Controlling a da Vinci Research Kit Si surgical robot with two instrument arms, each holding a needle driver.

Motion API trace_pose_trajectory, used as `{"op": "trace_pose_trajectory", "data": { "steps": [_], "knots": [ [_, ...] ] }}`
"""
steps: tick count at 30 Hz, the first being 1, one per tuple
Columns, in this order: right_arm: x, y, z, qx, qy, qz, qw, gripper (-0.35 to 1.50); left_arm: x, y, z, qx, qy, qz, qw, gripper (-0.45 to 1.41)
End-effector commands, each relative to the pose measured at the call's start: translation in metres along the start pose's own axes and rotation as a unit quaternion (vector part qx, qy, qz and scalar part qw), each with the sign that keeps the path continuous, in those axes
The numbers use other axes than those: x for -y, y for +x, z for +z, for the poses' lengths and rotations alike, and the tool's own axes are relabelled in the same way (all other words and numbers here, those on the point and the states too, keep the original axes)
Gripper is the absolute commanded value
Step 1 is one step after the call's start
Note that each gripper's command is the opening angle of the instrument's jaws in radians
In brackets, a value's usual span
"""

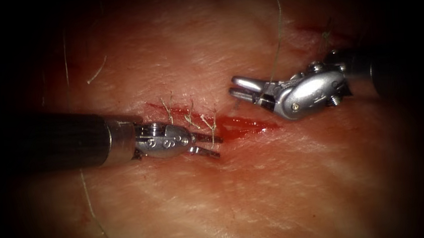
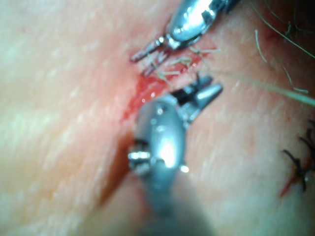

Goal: Wound Closure

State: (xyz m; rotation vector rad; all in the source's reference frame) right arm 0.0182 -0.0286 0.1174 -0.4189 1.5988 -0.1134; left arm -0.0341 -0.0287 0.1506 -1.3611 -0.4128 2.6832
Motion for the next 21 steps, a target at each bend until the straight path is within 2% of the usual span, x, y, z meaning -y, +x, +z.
{"op": "trace_pose_trajectory", "data": {
  "steps": [1, 12, 21],
  "knots": [
    [0.0003, -0.0005, 0.0006, -0.002, 0.003, 0.000, 1.000, -0.35, -0.0002, -0.0002, 0.0008, -0.001, -0.001, 0.000, 1.000, 0.27],
    [0.0004, -0.0006, 0.0012, -0.004, 0.030, -0.001, 1.000, -0.35, -0.0002, -0.0002, 0.0007, -0.001, -0.002, 0.000, 1.000, 0.27],
    [0.0002, -0.0005, 0.0018, -0.012, 0.060, 0.039, 0.997, -0.35, -0.0002, -0.0002, 0.0006, -0.001, -0.002, 0.000, 1.000, 0.27]
  ]
}}
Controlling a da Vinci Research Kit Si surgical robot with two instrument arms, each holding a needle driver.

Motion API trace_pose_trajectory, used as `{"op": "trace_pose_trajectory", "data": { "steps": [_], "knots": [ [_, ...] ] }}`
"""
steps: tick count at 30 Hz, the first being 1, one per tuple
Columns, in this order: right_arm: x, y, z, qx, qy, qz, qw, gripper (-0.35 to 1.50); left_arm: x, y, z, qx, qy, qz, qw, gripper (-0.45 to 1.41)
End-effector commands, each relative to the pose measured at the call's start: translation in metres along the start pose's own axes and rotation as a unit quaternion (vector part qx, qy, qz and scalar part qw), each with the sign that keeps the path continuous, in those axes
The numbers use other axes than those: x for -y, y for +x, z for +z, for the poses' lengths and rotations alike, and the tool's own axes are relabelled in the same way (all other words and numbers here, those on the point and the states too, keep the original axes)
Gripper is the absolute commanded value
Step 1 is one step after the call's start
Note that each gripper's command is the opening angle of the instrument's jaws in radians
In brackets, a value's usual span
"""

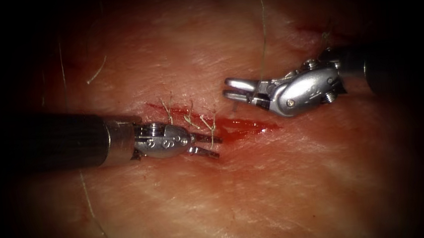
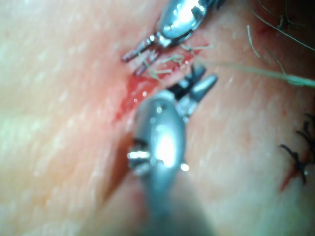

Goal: Wound Closure

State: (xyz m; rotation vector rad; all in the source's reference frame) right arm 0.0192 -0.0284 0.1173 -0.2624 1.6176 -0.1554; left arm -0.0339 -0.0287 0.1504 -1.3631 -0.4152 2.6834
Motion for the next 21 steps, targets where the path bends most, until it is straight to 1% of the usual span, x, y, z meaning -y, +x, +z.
{"op": "trace_pose_trajectory", "data": {
  "steps": [1, 10, 21],
  "knots": [
    [-0.0002, -0.0004, 0.0008, -0.001, -0.001, 0.000, 1.000, -0.35, -0.0002, -0.0002, 0.0009, 0.000, -0.001, -0.001, 1.000, 0.27],
    [-0.0015, -0.0005, 0.0012, 0.004, 0.011, 0.009, 1.000, -0.35, -0.0001, -0.0003, 0.0008, -0.001, -0.001, 0.000, 1.000, 0.27],
    [-0.0018, -0.0006, 0.0012, 0.003, 0.018, 0.012, 1.000, -0.35, -0.0001, -0.0003, 0.0008, -0.001, -0.001, 0.000, 1.000, 0.27]
  ]
}}
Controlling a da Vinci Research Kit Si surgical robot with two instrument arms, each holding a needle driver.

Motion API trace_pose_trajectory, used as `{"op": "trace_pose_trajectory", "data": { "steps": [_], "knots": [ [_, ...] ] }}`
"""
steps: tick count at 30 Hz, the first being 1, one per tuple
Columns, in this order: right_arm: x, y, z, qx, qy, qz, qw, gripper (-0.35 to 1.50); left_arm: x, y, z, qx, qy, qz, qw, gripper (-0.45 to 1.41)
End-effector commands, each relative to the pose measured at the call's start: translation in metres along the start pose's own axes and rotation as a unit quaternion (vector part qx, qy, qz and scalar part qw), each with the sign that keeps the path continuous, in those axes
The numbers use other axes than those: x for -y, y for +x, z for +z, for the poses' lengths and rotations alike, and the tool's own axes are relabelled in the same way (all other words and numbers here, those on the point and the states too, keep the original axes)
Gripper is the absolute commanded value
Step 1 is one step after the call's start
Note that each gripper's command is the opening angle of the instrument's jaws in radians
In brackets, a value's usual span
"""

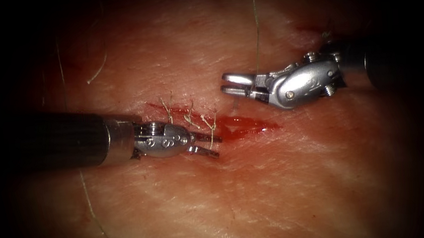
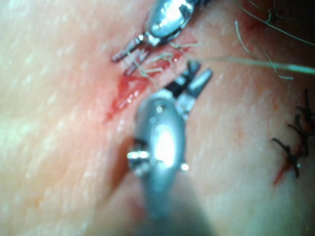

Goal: Wound Closure

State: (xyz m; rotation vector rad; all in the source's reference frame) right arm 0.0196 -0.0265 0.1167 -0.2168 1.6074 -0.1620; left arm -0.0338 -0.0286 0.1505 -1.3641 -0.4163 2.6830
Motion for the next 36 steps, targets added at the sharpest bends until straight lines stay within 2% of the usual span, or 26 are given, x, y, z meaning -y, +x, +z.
{"op": "trace_pose_trajectory", "data": {
  "steps": [1, 21, 33, 36],
  "knots": [
    [0.0002, -0.0006, 0.0007, -0.001, 0.003, 0.003, 1.000, -0.35, -0.0002, -0.0002, 0.0009, 0.000, -0.001, 0.000, 1.000, 0.27],
    [-0.0006, -0.0009, 0.0010, 0.003, -0.003, 0.020, 1.000, -0.35, -0.0001, -0.0002, 0.0009, 0.000, -0.001, 0.000, 1.000, 0.27],
    [-0.0006, -0.0010, 0.0010, 0.004, -0.003, 0.002, 1.000, -0.35, -0.0002, -0.0002, 0.0009, 0.001, -0.001, 0.000, 1.000, 0.27],
    [-0.0008, -0.0011, 0.0009, 0.004, -0.007, 0.020, 1.000, -0.35, -0.0002, -0.0002, 0.0009, 0.001, -0.002, 0.000, 1.000, 0.27]
  ]
}}
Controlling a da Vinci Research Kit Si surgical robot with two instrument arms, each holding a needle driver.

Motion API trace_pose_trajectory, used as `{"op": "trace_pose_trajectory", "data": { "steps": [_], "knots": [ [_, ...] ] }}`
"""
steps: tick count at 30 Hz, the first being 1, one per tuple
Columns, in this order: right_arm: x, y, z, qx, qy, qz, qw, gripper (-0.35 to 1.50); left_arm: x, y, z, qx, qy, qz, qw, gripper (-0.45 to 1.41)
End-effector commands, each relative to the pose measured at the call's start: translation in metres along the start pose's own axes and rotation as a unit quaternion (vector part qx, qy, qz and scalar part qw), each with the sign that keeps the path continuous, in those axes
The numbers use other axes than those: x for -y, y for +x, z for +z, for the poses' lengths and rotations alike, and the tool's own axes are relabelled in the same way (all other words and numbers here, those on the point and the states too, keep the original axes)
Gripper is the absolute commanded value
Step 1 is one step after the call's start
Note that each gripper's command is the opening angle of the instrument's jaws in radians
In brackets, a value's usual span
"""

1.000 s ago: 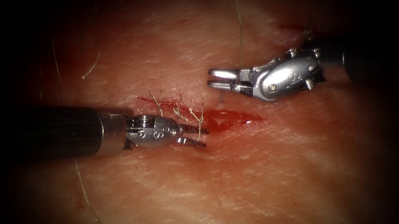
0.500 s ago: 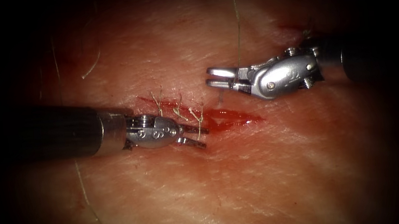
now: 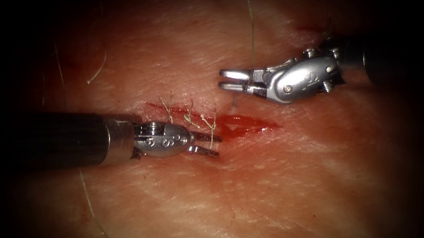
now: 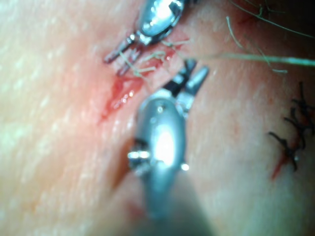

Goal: Wound Closure

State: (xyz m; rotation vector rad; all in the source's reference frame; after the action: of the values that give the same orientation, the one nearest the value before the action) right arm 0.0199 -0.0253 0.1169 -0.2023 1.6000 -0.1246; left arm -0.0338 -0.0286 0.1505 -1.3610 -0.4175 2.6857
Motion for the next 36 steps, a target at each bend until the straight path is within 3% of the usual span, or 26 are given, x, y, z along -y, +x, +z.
{"op": "trace_pose_trajectory", "data": {
  "steps": [1, 17, 27, 31, 36],
  "knots": [
    [0.0001, -0.0008, 0.0006, -0.003, -0.002, 0.012, 1.000, -0.35, -0.0002, -0.0002, 0.0008, 0.000, -0.001, 0.000, 1.000, 0.27],
    [-0.0005, -0.0019, 0.0006, 0.000, -0.008, 0.164, 0.986, -0.35, -0.0002, -0.0002, 0.0008, 0.000, -0.001, 0.000, 1.000, 0.27],
    [-0.0007, -0.0022, 0.0008, 0.001, -0.013, 0.173, 0.985, -0.35, -0.0002, -0.0002, 0.0008, 0.000, -0.001, 0.000, 1.000, 0.27],
    [-0.0002, -0.0024, 0.0008, 0.002, -0.011, 0.223, 0.975, -0.35, -0.0002, -0.0002, 0.0008, 0.000, -0.001, 0.000, 1.000, 0.27],
    [0.0001, -0.0031, 0.0008, 0.006, -0.015, 0.313, 0.950, -0.35, -0.0002, -0.0002, 0.0008, 0.000, -0.001, 0.000, 1.000, 0.27]
  ]
}}
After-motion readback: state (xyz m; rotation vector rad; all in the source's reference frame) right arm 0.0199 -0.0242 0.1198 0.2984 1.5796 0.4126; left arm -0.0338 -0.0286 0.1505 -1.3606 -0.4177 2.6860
